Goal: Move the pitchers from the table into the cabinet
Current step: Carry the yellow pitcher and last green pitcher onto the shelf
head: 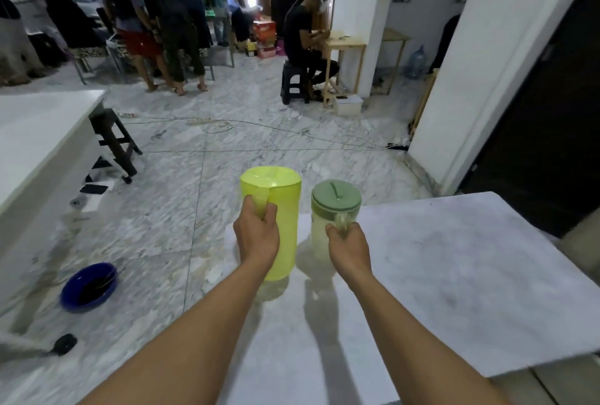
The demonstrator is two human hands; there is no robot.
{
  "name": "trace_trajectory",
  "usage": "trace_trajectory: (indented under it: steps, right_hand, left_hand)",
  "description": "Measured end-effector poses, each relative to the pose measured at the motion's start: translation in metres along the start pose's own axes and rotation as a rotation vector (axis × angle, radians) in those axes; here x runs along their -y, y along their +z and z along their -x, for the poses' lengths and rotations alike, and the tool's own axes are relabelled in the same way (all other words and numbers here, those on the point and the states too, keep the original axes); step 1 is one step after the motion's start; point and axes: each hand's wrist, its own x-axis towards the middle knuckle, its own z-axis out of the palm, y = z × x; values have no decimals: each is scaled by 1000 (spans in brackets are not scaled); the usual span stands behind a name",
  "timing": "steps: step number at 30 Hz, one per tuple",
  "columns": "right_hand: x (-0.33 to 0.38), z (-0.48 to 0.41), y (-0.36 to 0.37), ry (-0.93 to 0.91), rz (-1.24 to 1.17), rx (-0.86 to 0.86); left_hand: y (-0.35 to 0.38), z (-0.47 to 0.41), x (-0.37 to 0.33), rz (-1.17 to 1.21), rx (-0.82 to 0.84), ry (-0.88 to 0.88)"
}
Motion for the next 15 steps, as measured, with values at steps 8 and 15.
trace_trajectory:
  steps: [8, 15]
  right_hand:
    - [40, 63, -91, -37, -93, -300]
    - [65, 146, -201, -106, -107, -603]
  left_hand:
    - [-18, 33, -84, 111, 154, 195]
    - [-18, 104, -182, 297, 315, 361]
